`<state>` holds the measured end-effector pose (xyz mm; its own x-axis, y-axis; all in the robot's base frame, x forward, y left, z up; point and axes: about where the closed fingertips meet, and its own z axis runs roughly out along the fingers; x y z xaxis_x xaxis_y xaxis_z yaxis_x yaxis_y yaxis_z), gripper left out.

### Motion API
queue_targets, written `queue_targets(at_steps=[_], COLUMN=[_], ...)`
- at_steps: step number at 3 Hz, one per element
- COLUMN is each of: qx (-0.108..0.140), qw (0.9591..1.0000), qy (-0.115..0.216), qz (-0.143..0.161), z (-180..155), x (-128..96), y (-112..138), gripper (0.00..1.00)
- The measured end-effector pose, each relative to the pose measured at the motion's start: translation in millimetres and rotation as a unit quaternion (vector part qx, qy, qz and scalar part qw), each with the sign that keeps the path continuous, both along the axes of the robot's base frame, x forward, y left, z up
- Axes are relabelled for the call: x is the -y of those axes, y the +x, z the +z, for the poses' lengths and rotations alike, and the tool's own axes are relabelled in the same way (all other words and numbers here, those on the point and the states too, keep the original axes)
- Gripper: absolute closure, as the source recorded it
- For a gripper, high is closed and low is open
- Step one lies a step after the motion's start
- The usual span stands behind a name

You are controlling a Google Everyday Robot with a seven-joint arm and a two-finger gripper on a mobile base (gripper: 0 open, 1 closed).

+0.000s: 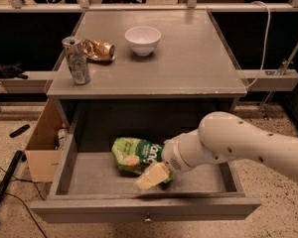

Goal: Pick green rice chip bag from top drawer and place on counter

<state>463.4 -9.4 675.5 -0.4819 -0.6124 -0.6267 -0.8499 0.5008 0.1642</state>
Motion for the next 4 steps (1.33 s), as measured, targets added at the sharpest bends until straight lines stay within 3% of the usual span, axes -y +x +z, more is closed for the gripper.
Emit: queue_targets(at_steps=[2, 3, 4], qx=[0.01, 0.021, 0.017], qw=[0.9999, 0.9993, 0.9989], qy=[-0.009, -0.029, -0.043], qz=[0.004, 0.001, -0.004], z=[1, 0, -19], x=[-5, -4, 0], y=[10, 31, 41], gripper=[0.0, 0.0, 0.0])
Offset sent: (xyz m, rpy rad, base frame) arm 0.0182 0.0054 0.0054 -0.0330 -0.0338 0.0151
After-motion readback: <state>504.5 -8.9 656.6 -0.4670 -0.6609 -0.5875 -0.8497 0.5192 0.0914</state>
